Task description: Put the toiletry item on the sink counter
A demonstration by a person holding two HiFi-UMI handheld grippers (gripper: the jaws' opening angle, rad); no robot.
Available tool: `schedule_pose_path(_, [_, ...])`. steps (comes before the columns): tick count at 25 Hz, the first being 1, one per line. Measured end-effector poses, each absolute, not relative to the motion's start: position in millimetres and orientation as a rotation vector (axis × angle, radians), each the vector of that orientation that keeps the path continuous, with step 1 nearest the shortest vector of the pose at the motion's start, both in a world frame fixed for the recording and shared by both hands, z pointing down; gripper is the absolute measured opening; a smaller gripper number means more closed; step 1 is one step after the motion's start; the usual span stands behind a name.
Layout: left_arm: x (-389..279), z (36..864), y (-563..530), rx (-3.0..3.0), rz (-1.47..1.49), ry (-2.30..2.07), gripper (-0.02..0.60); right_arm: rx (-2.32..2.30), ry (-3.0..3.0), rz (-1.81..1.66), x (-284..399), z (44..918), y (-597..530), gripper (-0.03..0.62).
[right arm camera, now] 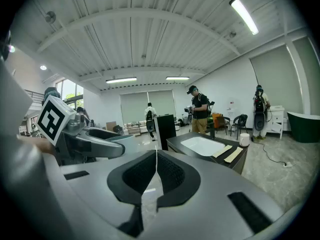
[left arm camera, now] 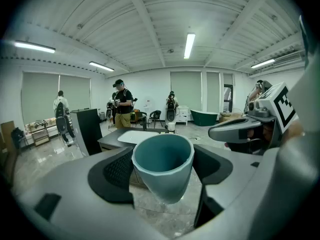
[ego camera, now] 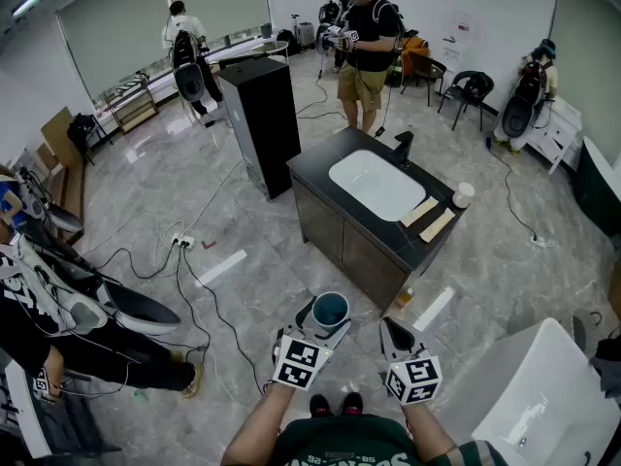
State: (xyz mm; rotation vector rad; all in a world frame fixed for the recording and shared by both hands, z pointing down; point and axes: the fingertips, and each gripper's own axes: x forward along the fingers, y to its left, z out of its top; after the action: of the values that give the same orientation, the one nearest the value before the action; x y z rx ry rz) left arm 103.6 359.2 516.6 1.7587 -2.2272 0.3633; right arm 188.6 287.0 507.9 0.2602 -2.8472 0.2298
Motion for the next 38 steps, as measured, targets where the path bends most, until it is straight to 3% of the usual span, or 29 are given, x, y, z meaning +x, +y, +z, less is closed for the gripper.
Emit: schedule_pose_path(38, [86, 537, 347, 1.784, 0.339, -2.161, 0.376, 0.317, -2.819, 0.261, 172, 521, 280, 0.043])
